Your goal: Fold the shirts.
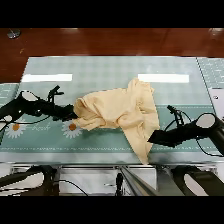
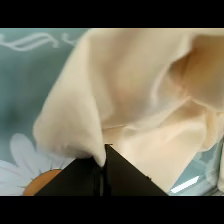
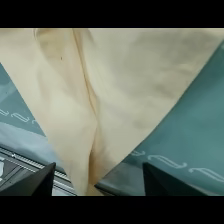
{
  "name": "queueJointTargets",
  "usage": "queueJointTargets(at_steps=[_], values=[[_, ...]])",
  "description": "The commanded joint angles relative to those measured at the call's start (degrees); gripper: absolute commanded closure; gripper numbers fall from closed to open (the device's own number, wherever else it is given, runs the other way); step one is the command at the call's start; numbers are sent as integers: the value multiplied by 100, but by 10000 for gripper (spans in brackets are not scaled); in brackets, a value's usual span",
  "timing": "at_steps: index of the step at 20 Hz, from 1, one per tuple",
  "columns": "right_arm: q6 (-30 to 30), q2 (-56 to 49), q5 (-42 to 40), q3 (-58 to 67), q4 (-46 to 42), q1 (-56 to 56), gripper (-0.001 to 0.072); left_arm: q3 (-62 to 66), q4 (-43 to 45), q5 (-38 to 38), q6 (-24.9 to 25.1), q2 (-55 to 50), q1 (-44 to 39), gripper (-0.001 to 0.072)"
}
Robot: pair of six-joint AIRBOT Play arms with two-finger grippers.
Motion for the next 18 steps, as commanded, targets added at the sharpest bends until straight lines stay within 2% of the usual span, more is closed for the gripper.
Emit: queueJointTargets(at_steps=[1, 7, 8, 10, 12, 14, 18], values=[[146, -190, 13, -28, 46, 553, 95, 20, -92, 46, 179, -17, -92, 685], [-72, -1078, -485, -28, 782, 1534, 97, 20, -92, 46, 177, -17, -94, 685], [-251, -1200, -575, -28, 966, 1620, 127, 20, -92, 50, 177, -17, -94, 685], [-739, -1478, -608, -28, 1471, 1690, 336, 20, -92, 55, 177, -17, -96, 685], [-994, -1731, -656, -26, 1751, 1690, 379, 20, -92, 68, 177, -17, -96, 685], [-1283, -1878, -734, 0, 1810, 1690, 689, 24, -92, 66, 177, -13, -94, 685], [-1320, -1869, -625, 756, 1733, 1338, 690, 358, -116, 26, 175, 120, -83, 685]])
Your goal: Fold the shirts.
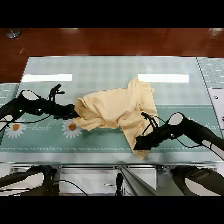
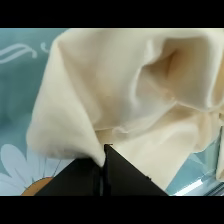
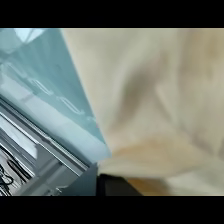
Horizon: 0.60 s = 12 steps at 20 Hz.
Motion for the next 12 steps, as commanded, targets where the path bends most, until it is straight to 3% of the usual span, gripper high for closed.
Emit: queueJointTargets(at_steps=[1, 5, 9, 12], values=[[-164, -39, 153, 841, 149, -387, 690, 442, -125, -37, -2, 197, 35, 685], [140, 103, 647, 3331, -101, -1475, 690, 1930, -986, 76, -2, 855, 374, 685], [450, 103, 1005, 6653, -205, -2485, 690, 3849, -1029, 490, -4, 1694, 898, 685], [459, 348, 1303, 8465, -304, -2745, 690, 4898, -979, 560, -4, 2306, 1449, 685]])
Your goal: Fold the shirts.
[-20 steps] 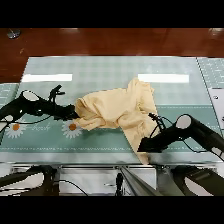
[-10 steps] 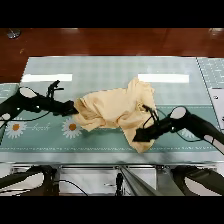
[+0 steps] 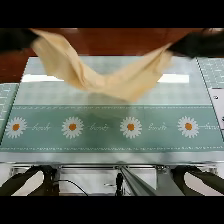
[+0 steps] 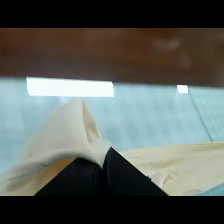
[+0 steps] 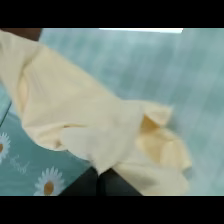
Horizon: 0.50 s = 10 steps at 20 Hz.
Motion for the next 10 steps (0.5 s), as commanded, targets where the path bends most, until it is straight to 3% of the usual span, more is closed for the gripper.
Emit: queueJointTargets(at_steps=[1, 4, 7, 10], values=[[103, 374, 302, 2079, -262, -404, 690, 1233, 72, 175, -4, 772, 647, 685], [157, 1294, 306, 2240, -1154, -404, 690, 1438, 844, 166, -116, 1547, 1182, 685], [647, 2135, 437, 2177, -2155, -402, 690, 1434, 2441, -291, -767, 2282, 1187, 686], [1082, 2837, 476, 1832, -3128, -402, 690, 1145, 4400, -662, -1220, 2968, 299, 685]])
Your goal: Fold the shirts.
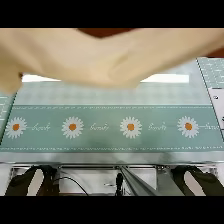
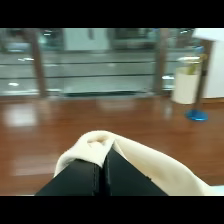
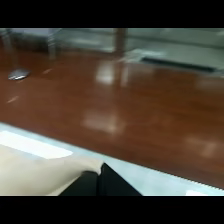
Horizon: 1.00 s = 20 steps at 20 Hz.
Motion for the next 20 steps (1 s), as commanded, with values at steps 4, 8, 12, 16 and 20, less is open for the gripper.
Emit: queueJointTargets(at_steps=[4, 8, 12, 16, 20], values=[[828, 1032, 378, -710, -1287, -17, 690, -1322, 3193, -1196, -835, 1233, -1786, 685], [831, 1029, 741, -1989, -1381, -17, 690, -3348, 3593, -1810, -1213, 1244, -1869, 685], [835, 857, -199, -3790, -1893, -17, 690, -5455, 2769, -1145, -2096, 964, -1871, 685], [728, -516, -1220, -4113, -1248, -17, 690, -6404, 1182, 535, -2072, 354, -1871, 685], [645, -2424, -1692, -3530, -315, -13, 690, -6369, 481, 1825, -2024, -859, -1871, 685]])
